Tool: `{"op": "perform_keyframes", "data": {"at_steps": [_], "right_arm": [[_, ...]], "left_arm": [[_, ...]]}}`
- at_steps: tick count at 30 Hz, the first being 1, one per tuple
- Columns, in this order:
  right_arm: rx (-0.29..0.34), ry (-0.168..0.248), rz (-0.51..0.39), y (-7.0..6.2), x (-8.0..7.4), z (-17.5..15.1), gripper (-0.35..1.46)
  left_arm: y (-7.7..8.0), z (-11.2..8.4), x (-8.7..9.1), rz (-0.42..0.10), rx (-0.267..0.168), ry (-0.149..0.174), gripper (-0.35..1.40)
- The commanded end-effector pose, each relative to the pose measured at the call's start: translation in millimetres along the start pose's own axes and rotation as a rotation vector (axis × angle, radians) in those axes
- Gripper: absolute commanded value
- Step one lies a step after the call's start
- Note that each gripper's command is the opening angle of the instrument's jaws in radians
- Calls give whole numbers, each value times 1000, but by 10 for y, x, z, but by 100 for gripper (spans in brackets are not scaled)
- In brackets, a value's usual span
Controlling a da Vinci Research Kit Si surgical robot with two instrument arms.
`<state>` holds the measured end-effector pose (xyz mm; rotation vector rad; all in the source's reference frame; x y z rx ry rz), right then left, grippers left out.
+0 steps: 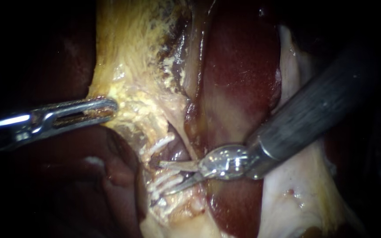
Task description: Go back from the cut left tube
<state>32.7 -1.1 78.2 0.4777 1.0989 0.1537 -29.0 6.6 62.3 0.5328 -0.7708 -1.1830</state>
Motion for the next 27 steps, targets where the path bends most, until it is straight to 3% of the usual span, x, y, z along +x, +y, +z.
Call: {"op": "perform_keyframes", "data": {"at_steps": [1,10,18,27], "right_arm": [[-13,0,-15,2,3,-10,143],[-108,-25,-128,24,37,-97,143],[-140,-39,-147,26,39,-102,143],[-136,-39,-158,26,39,-104,143]], "left_arm": [[0,0,0,0,0,0,-35],[0,2,1,0,1,0,-35],[15,31,18,18,-5,-10,-35],[33,73,31,13,-10,23,-35]]}}
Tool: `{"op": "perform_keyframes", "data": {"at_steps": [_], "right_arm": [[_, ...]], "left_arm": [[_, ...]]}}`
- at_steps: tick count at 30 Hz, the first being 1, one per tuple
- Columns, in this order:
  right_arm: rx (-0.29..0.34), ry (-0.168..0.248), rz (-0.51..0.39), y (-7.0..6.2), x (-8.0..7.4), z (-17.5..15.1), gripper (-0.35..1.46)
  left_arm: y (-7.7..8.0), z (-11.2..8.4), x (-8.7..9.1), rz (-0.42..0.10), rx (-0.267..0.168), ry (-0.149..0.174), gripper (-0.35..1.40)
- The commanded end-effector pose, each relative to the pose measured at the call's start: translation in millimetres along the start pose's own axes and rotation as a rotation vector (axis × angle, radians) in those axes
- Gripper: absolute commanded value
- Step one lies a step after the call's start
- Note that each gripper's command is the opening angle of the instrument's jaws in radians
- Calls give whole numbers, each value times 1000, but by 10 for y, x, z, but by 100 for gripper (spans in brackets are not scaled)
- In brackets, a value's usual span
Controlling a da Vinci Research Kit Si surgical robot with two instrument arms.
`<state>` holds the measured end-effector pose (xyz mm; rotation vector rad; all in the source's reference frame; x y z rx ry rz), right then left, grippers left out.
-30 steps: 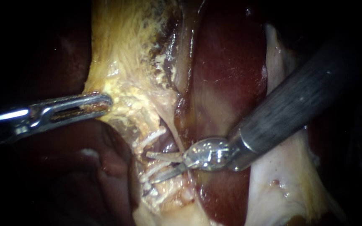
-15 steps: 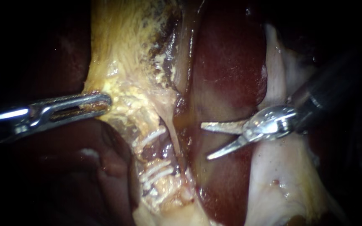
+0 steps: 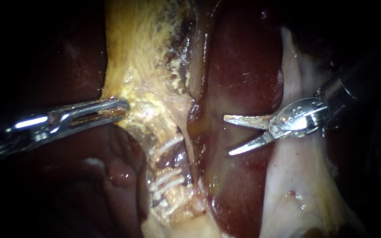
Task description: Go back from the cut left tube
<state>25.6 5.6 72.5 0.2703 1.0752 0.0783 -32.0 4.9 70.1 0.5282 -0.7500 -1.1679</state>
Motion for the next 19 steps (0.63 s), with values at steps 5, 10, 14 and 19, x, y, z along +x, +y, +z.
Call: {"op": "perform_keyframes", "data": {"at_steps": [5,10,14,19], "right_arm": [[0,1,-4,2,1,-5,143],[-4,8,-6,5,2,-12,143],[-4,10,-3,6,3,-16,143],[-5,10,-3,6,3,-17,143]], "left_arm": [[-3,13,0,-7,7,14,-35],[-8,18,-2,-8,10,15,-35],[-8,18,-2,-8,10,16,-35],[-8,17,-3,-9,10,16,-35]]}}
